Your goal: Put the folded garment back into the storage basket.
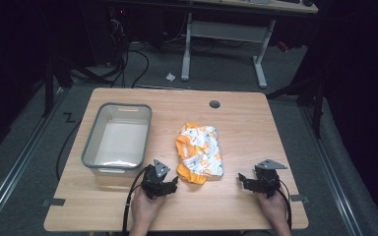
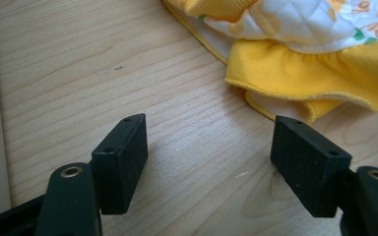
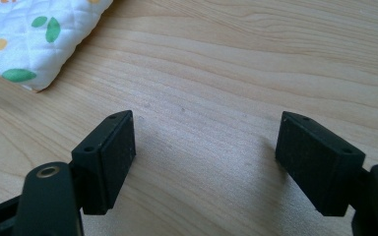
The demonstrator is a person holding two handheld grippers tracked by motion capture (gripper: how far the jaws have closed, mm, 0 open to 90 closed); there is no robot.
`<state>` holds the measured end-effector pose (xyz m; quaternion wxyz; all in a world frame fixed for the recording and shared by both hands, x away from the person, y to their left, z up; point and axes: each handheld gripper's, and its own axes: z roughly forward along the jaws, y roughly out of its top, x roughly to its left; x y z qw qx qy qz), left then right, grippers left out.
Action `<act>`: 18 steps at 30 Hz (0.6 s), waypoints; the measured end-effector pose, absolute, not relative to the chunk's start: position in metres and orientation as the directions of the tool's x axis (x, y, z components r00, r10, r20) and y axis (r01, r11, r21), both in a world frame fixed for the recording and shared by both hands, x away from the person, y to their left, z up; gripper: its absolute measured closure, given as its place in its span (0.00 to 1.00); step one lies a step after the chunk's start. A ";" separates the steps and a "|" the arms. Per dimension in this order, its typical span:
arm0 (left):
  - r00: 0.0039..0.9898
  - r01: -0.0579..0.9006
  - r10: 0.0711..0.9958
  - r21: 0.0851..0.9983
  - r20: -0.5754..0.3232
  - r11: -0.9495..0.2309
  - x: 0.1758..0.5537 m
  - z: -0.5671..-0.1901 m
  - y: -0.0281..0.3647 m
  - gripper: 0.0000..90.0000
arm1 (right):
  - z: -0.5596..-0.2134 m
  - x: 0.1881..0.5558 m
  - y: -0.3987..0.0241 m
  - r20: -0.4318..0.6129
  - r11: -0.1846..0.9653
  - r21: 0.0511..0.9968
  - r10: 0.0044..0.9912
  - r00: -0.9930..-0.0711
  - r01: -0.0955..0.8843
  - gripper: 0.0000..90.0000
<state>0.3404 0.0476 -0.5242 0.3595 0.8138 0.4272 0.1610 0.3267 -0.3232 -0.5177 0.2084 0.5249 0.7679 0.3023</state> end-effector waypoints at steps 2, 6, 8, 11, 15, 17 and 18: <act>0.583 0.580 0.811 0.723 -0.045 -0.377 0.340 -0.524 0.048 0.34 | -0.518 0.327 -0.323 -0.003 0.266 0.683 0.932 -0.362 0.680 0.26; 0.583 0.580 0.811 0.723 -0.046 -0.376 0.340 -0.524 0.048 0.34 | -0.518 0.327 -0.323 -0.003 0.266 0.683 0.932 -0.362 0.680 0.26; 0.583 0.580 0.811 0.723 -0.047 -0.376 0.340 -0.524 0.048 0.34 | -0.518 0.327 -0.323 -0.003 0.266 0.683 0.932 -0.362 0.680 0.26; 0.583 0.580 0.811 0.723 -0.047 -0.376 0.340 -0.524 0.048 0.33 | -0.518 0.327 -0.323 -0.002 0.266 0.683 0.932 -0.362 0.680 0.26; 0.583 0.580 0.811 0.723 -0.046 -0.375 0.340 -0.524 0.047 0.33 | -0.518 0.327 -0.323 -0.002 0.266 0.683 0.932 -0.362 0.680 0.26; 0.582 0.580 0.812 0.723 -0.047 -0.374 0.340 -0.524 0.048 0.33 | -0.518 0.327 -0.323 -0.003 0.267 0.684 0.932 -0.363 0.679 0.26; 0.582 0.580 0.812 0.723 -0.047 -0.374 0.340 -0.524 0.048 0.33 | -0.518 0.327 -0.323 -0.003 0.266 0.683 0.932 -0.362 0.680 0.26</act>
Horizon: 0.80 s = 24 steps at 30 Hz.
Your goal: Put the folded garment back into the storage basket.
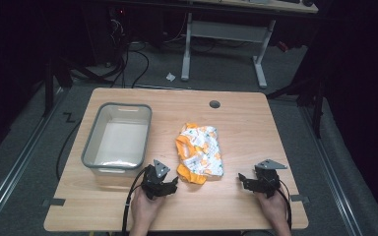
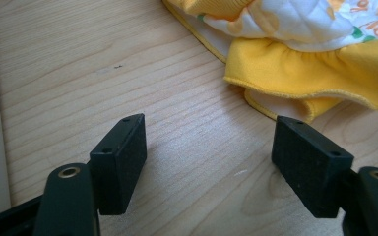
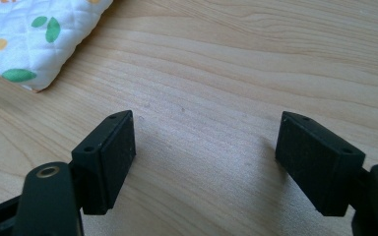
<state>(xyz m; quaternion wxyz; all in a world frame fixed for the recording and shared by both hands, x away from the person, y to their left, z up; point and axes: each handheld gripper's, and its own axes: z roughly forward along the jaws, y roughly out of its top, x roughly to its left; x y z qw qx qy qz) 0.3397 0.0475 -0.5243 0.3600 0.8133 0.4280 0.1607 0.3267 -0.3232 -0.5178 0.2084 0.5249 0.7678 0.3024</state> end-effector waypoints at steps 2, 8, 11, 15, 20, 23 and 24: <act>0.582 0.580 0.812 0.723 -0.046 -0.375 0.340 -0.524 0.047 0.33 | -0.518 0.327 -0.323 -0.002 0.266 0.683 0.932 -0.362 0.680 0.26; 0.588 0.580 0.808 0.721 -0.048 -0.379 0.340 -0.524 0.047 0.30 | -0.518 0.327 -0.323 -0.004 0.267 0.683 0.932 -0.363 0.679 0.26; 0.586 0.581 0.809 0.721 -0.048 -0.378 0.340 -0.524 0.047 0.30 | -0.518 0.327 -0.323 -0.003 0.266 0.684 0.932 -0.361 0.680 0.26; 0.587 0.584 0.808 0.719 -0.054 -0.377 0.340 -0.524 0.046 0.29 | -0.518 0.327 -0.323 -0.005 0.268 0.685 0.932 -0.364 0.678 0.26; 0.584 0.586 0.810 0.717 -0.052 -0.377 0.340 -0.524 0.046 0.28 | -0.518 0.327 -0.323 -0.005 0.268 0.685 0.932 -0.363 0.678 0.26; 0.574 0.602 0.815 0.716 -0.080 -0.353 0.341 -0.523 0.046 0.27 | -0.518 0.328 -0.323 -0.004 0.266 0.685 0.932 -0.362 0.678 0.26; 0.574 0.602 0.815 0.716 -0.080 -0.353 0.341 -0.523 0.046 0.26 | -0.518 0.328 -0.323 -0.004 0.266 0.685 0.932 -0.362 0.678 0.26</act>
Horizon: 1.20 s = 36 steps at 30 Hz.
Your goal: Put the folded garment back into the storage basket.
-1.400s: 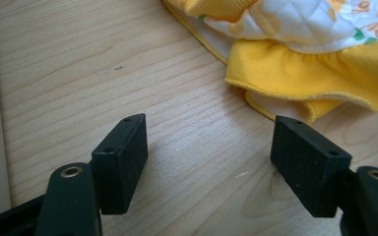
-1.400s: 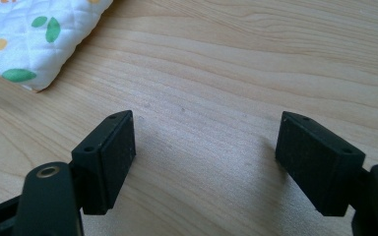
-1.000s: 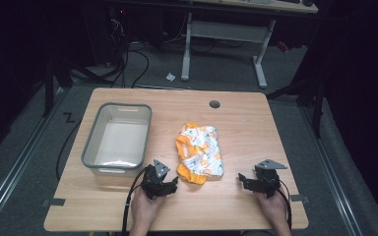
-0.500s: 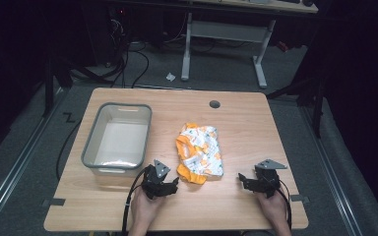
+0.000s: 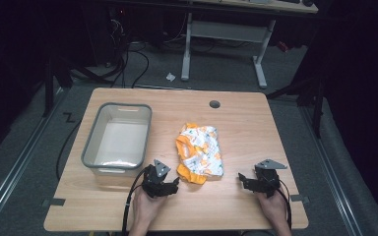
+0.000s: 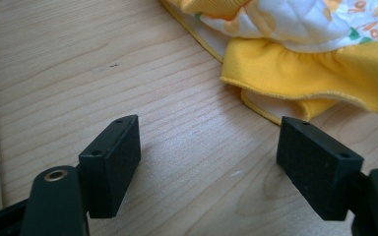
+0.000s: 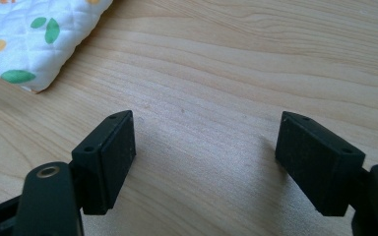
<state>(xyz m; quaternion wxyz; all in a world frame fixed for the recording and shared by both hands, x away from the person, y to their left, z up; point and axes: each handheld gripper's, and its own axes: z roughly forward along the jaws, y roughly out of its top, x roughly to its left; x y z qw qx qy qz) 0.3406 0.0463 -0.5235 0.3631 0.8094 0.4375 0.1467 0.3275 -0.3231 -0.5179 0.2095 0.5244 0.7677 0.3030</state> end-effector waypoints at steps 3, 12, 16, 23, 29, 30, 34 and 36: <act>0.564 0.611 0.821 0.712 -0.086 -0.345 0.341 -0.523 0.048 0.22 | -0.518 0.328 -0.323 -0.004 0.266 0.685 0.932 -0.362 0.678 0.26; 0.569 0.606 0.810 0.737 -0.140 -0.299 0.336 -0.514 0.054 0.20 | -0.518 0.328 -0.323 -0.004 0.266 0.685 0.933 -0.361 0.679 0.26; 0.581 0.601 0.800 0.743 -0.151 -0.296 0.333 -0.512 0.053 0.23 | -0.518 0.328 -0.323 -0.004 0.266 0.685 0.932 -0.361 0.678 0.26; 0.613 0.584 0.770 0.758 -0.178 -0.290 0.333 -0.498 0.047 0.21 | -0.518 0.328 -0.323 -0.005 0.267 0.685 0.932 -0.362 0.678 0.26; 0.625 0.579 0.755 0.767 -0.199 -0.277 0.338 -0.485 0.041 0.18 | -0.518 0.328 -0.323 -0.005 0.266 0.685 0.932 -0.361 0.678 0.26; 0.625 0.575 0.753 0.774 -0.205 -0.266 0.340 -0.481 0.040 0.18 | -0.518 0.328 -0.323 -0.005 0.267 0.685 0.932 -0.362 0.678 0.26; 0.622 0.581 0.746 0.780 -0.240 -0.233 0.344 -0.474 0.038 0.18 | -0.518 0.328 -0.323 -0.004 0.266 0.685 0.932 -0.361 0.678 0.26; 0.622 0.581 0.746 0.780 -0.238 -0.235 0.345 -0.473 0.037 0.18 | -0.518 0.328 -0.323 -0.005 0.267 0.685 0.932 -0.362 0.678 0.26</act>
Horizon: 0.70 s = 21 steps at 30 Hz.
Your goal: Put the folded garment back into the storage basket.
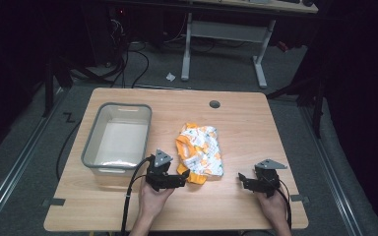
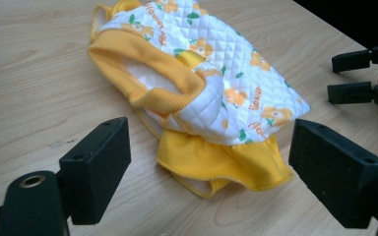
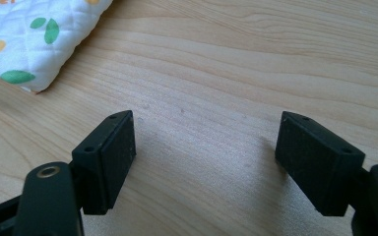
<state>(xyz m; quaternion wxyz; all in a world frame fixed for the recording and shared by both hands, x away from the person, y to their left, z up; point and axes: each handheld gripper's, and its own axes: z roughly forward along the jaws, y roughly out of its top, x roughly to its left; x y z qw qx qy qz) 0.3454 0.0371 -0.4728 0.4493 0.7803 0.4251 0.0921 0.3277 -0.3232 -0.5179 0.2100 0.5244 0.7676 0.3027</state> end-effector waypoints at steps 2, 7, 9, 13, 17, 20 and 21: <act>0.622 0.582 0.746 0.778 -0.237 -0.238 0.348 -0.471 0.035 0.18 | -0.518 0.328 -0.323 -0.004 0.266 0.685 0.932 -0.362 0.678 0.26; 0.631 0.575 0.740 0.780 -0.233 -0.245 0.351 -0.465 0.030 0.18 | -0.518 0.328 -0.323 -0.004 0.266 0.685 0.932 -0.362 0.678 0.26; 0.631 0.576 0.741 0.778 -0.230 -0.249 0.354 -0.464 0.028 0.18 | -0.518 0.328 -0.323 -0.004 0.266 0.685 0.932 -0.362 0.678 0.26; 0.635 0.577 0.737 0.776 -0.232 -0.253 0.359 -0.463 0.023 0.17 | -0.518 0.328 -0.323 -0.004 0.266 0.685 0.932 -0.362 0.678 0.26; 0.634 0.582 0.740 0.768 -0.223 -0.267 0.365 -0.464 0.018 0.17 | -0.518 0.328 -0.323 -0.004 0.266 0.685 0.932 -0.362 0.678 0.26; 0.632 0.582 0.743 0.767 -0.218 -0.270 0.369 -0.462 0.015 0.17 | -0.518 0.328 -0.323 -0.004 0.266 0.685 0.932 -0.362 0.678 0.26; 0.631 0.583 0.743 0.768 -0.221 -0.266 0.371 -0.461 0.013 0.16 | -0.518 0.328 -0.323 -0.004 0.266 0.685 0.932 -0.361 0.678 0.26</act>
